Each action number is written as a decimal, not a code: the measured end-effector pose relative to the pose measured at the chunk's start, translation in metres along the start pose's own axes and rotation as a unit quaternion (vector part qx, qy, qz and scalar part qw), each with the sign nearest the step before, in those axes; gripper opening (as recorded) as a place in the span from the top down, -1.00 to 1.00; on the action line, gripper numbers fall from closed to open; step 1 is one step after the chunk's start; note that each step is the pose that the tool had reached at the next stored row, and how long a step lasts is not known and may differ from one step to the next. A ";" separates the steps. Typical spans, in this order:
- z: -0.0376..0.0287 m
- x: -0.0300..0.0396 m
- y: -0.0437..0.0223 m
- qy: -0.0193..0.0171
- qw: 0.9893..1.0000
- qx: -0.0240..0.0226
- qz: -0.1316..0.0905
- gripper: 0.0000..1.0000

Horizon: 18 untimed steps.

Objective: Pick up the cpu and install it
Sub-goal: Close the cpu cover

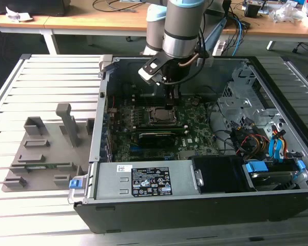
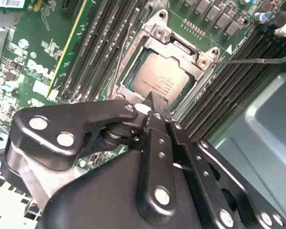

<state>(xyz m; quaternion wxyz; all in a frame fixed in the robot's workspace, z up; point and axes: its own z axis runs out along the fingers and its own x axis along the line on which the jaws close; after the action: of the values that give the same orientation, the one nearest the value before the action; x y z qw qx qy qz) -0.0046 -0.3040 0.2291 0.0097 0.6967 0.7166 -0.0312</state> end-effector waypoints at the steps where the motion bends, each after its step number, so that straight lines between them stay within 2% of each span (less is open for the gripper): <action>1: -0.0055 -0.0003 0.0008 0.000 1.000 0.000 0.000 0.79; 4: -0.0103 -0.0006 0.0011 0.000 1.000 0.000 0.000 0.79; 6: -0.0172 -0.0010 0.0010 0.000 1.000 0.000 0.000 0.79; 7: -0.0226 -0.0013 0.0009 0.000 1.000 0.000 0.000 0.79; 10: -0.0312 -0.0019 0.0006 0.000 1.000 0.000 0.000 0.79; 13: -0.0329 -0.0098 0.0002 0.001 1.000 0.000 0.000 0.79; 18: -0.0398 -0.0129 -0.0002 0.002 1.000 0.000 0.000 0.79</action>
<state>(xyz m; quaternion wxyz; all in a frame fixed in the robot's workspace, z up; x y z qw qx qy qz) -0.0033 -0.3145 0.2695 0.0083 0.6967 0.7167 -0.0296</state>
